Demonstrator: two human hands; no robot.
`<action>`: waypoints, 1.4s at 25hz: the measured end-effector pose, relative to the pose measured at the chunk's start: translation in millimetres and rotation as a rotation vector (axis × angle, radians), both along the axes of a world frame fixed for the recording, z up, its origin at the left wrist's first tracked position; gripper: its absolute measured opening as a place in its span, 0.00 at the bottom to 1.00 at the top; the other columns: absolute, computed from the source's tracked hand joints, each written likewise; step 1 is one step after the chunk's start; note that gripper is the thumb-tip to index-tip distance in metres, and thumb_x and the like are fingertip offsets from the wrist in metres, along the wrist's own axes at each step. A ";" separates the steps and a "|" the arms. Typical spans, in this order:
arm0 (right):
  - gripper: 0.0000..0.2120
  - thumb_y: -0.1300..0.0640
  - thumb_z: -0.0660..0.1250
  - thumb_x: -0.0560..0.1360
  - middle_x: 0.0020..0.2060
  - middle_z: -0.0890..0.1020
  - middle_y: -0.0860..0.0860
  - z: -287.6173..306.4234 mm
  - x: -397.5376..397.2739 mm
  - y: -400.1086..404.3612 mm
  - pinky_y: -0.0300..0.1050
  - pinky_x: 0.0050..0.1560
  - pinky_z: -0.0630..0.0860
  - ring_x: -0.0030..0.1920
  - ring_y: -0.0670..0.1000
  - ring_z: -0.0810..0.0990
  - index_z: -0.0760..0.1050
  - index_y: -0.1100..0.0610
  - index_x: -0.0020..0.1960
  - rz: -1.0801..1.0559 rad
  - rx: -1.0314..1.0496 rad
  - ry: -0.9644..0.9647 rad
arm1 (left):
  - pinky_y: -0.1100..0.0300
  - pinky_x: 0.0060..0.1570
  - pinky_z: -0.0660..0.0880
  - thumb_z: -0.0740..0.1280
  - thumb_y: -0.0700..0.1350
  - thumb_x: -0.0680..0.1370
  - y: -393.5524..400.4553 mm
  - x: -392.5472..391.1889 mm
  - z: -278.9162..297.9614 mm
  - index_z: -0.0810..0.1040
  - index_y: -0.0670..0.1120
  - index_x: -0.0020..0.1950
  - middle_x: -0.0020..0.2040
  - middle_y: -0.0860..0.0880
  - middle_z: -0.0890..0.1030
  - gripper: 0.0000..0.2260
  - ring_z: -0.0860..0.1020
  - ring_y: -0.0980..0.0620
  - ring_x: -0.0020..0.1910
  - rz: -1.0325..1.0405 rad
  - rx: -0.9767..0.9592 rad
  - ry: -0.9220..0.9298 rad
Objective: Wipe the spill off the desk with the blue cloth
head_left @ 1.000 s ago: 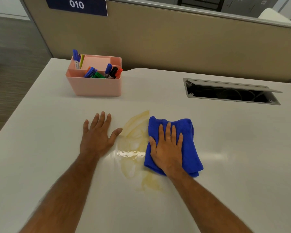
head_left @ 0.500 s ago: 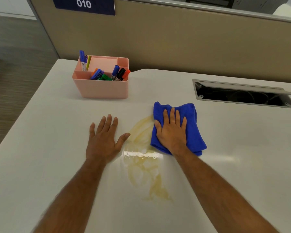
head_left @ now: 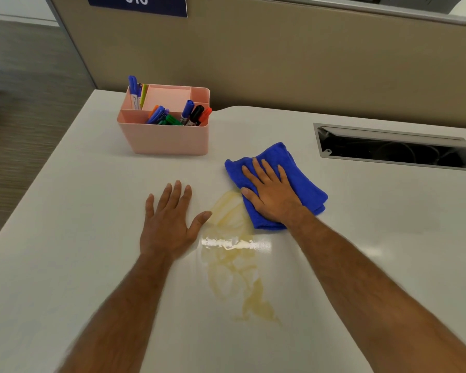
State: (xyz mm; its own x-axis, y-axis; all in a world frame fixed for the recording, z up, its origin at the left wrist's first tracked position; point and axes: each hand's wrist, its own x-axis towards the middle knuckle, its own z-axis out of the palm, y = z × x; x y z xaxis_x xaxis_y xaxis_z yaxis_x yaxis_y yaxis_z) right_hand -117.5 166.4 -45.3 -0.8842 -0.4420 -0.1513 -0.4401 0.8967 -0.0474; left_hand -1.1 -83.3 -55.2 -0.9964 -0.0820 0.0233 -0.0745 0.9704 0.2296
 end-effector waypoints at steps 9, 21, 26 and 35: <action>0.29 0.36 0.42 0.83 0.82 0.44 0.45 6.9 27.7 14.4 0.59 0.79 0.36 0.82 0.50 0.39 0.42 0.41 0.82 0.294 0.014 -0.041 | 0.45 0.77 0.44 0.38 0.73 0.75 -0.1 0.8 1.2 0.54 0.51 0.80 0.82 0.50 0.53 0.41 0.49 0.51 0.80 0.001 0.010 -0.006; 0.27 0.38 0.45 0.84 0.82 0.45 0.43 11.2 99.5 39.8 0.59 0.79 0.33 0.81 0.50 0.38 0.47 0.40 0.82 0.446 -0.013 -0.061 | 0.47 0.76 0.36 0.33 0.76 0.69 -10.5 -5.0 11.1 0.56 0.53 0.80 0.82 0.52 0.49 0.47 0.44 0.55 0.80 -0.011 0.267 -0.146; 0.28 0.38 0.44 0.84 0.82 0.45 0.43 13.0 130.3 50.7 0.59 0.78 0.32 0.81 0.49 0.37 0.47 0.41 0.82 0.445 -0.017 -0.060 | 0.47 0.76 0.35 0.33 0.78 0.68 -10.5 13.4 12.3 0.56 0.55 0.80 0.82 0.51 0.49 0.47 0.44 0.54 0.80 -0.042 0.224 -0.140; 0.29 0.35 0.39 0.82 0.82 0.42 0.42 10.2 190.4 65.9 0.60 0.78 0.32 0.80 0.48 0.33 0.42 0.40 0.81 0.281 -0.010 -0.063 | 0.46 0.76 0.36 0.36 0.78 0.69 -10.5 37.0 12.6 0.59 0.55 0.79 0.82 0.51 0.51 0.45 0.45 0.53 0.80 -0.046 0.232 -0.120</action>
State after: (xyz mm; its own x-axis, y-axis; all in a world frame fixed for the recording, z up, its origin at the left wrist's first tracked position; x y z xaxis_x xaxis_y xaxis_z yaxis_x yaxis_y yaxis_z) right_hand 72.9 232.2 -35.1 -0.7154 -0.6704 -0.1969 -0.6675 0.7390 -0.0908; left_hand 35.9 -93.8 -42.7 -0.9937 -0.0261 -0.1091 -0.0716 0.8959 0.4385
